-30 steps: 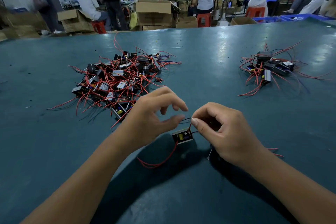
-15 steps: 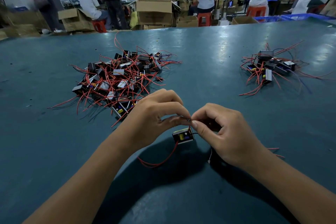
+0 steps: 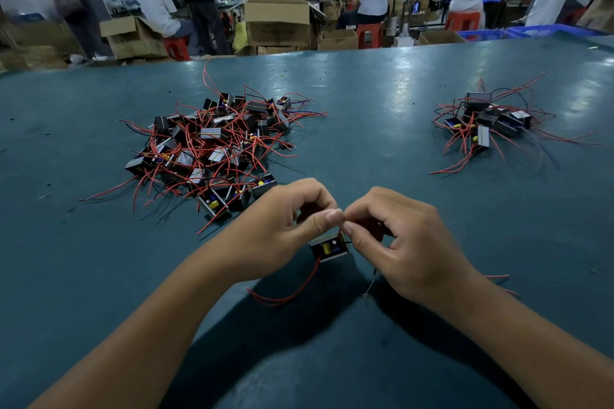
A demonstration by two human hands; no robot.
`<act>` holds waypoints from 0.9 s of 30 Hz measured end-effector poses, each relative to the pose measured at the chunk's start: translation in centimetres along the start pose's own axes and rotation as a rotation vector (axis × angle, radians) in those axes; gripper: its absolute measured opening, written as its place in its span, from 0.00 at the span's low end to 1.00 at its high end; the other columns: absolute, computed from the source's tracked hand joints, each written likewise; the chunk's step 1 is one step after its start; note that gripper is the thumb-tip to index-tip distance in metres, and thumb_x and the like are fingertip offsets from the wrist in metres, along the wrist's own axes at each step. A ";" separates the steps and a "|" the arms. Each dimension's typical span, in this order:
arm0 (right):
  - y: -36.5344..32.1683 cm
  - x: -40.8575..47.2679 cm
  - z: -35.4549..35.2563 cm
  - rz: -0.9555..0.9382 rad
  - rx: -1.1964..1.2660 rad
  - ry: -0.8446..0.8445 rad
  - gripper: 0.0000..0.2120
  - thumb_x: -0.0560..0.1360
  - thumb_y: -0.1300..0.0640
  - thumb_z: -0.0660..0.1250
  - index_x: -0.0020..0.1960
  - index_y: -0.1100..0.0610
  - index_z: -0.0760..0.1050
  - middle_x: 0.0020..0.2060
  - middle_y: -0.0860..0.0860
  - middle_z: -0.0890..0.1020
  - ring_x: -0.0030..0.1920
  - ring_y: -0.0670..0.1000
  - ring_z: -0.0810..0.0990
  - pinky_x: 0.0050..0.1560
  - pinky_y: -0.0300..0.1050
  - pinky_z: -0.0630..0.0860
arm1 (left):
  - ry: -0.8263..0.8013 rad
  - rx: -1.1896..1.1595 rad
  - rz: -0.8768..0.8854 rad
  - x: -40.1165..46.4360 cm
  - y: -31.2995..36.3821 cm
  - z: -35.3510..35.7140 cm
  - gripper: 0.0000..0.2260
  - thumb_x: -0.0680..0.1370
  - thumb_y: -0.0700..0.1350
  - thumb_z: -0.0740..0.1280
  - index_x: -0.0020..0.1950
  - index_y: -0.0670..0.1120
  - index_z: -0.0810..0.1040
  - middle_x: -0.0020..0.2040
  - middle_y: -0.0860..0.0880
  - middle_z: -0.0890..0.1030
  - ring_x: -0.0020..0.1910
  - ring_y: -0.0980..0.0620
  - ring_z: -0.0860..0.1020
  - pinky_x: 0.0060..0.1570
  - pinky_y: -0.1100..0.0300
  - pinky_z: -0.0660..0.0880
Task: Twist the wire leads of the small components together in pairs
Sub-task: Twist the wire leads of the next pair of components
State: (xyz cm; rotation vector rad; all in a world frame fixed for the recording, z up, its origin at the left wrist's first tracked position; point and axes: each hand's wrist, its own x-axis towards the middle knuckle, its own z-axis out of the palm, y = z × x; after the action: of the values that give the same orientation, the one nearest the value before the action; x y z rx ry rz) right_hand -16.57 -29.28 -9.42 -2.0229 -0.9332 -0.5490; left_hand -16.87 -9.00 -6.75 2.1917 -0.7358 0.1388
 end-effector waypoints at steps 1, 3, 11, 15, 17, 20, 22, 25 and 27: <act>0.0 0.0 0.0 0.003 0.001 0.001 0.01 0.76 0.61 0.69 0.46 0.58 0.80 0.35 0.47 0.76 0.35 0.48 0.74 0.37 0.42 0.72 | -0.017 -0.026 -0.023 0.0 0.0 0.0 0.08 0.81 0.49 0.65 0.45 0.48 0.78 0.35 0.62 0.75 0.33 0.63 0.71 0.35 0.72 0.64; -0.1 0.0 0.1 0.006 0.006 0.004 0.01 0.76 0.61 0.69 0.45 0.58 0.80 0.35 0.48 0.76 0.35 0.48 0.74 0.36 0.43 0.72 | -0.034 -0.085 -0.072 0.0 0.1 0.1 0.09 0.81 0.50 0.65 0.44 0.48 0.78 0.33 0.58 0.74 0.32 0.60 0.68 0.33 0.63 0.64; -0.1 0.0 0.2 0.033 0.020 0.025 0.02 0.75 0.61 0.69 0.44 0.57 0.79 0.35 0.47 0.76 0.35 0.47 0.74 0.37 0.41 0.71 | 0.003 -0.279 -0.176 0.4 0.3 1.4 0.09 0.79 0.48 0.61 0.40 0.48 0.75 0.30 0.61 0.71 0.31 0.62 0.66 0.35 0.68 0.64; -0.1 0.0 0.2 0.060 0.037 0.021 0.02 0.75 0.60 0.69 0.44 0.57 0.79 0.35 0.47 0.77 0.36 0.47 0.75 0.37 0.41 0.72 | -0.012 -0.277 -0.174 0.4 0.0 1.4 0.10 0.79 0.50 0.61 0.41 0.49 0.75 0.30 0.61 0.71 0.31 0.62 0.66 0.35 0.69 0.64; 0.0 0.0 0.2 0.086 0.064 0.024 0.02 0.75 0.59 0.69 0.44 0.57 0.79 0.35 0.46 0.77 0.36 0.47 0.76 0.38 0.41 0.72 | -0.014 -0.261 -0.158 0.4 0.0 1.2 0.09 0.79 0.50 0.62 0.41 0.49 0.75 0.30 0.61 0.71 0.31 0.62 0.65 0.34 0.69 0.63; 0.0 0.1 0.2 0.106 0.087 0.017 0.02 0.75 0.59 0.69 0.44 0.56 0.79 0.35 0.46 0.77 0.36 0.47 0.76 0.38 0.39 0.72 | -0.018 -0.264 -0.150 0.3 0.0 1.2 0.09 0.79 0.48 0.61 0.42 0.48 0.74 0.31 0.61 0.71 0.31 0.62 0.66 0.34 0.70 0.63; 0.0 0.1 0.3 0.109 0.097 0.015 0.02 0.75 0.59 0.69 0.44 0.56 0.79 0.35 0.46 0.78 0.37 0.47 0.76 0.38 0.38 0.71 | -0.005 -0.270 -0.160 0.4 0.0 1.4 0.08 0.79 0.47 0.61 0.40 0.48 0.74 0.31 0.60 0.70 0.31 0.61 0.65 0.35 0.67 0.63; -0.1 0.2 0.3 0.118 0.114 0.020 0.03 0.75 0.59 0.69 0.43 0.56 0.79 0.35 0.46 0.79 0.37 0.47 0.77 0.38 0.37 0.72 | 0.034 -0.275 -0.179 0.4 -0.2 1.6 0.09 0.78 0.48 0.61 0.39 0.48 0.73 0.31 0.58 0.68 0.31 0.58 0.64 0.34 0.63 0.62; -0.2 0.3 0.3 0.145 0.141 0.028 0.03 0.75 0.59 0.69 0.43 0.56 0.79 0.35 0.45 0.79 0.37 0.46 0.78 0.39 0.35 0.71 | 0.061 -0.269 -0.161 0.5 -0.3 1.5 0.10 0.78 0.52 0.61 0.40 0.49 0.74 0.31 0.59 0.69 0.31 0.59 0.65 0.34 0.66 0.63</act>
State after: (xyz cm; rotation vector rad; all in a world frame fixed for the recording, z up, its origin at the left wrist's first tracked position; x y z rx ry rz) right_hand -16.49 -28.85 -9.31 -1.9325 -0.7796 -0.4193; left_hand -16.51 -10.15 -7.75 1.9708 -0.5091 0.0225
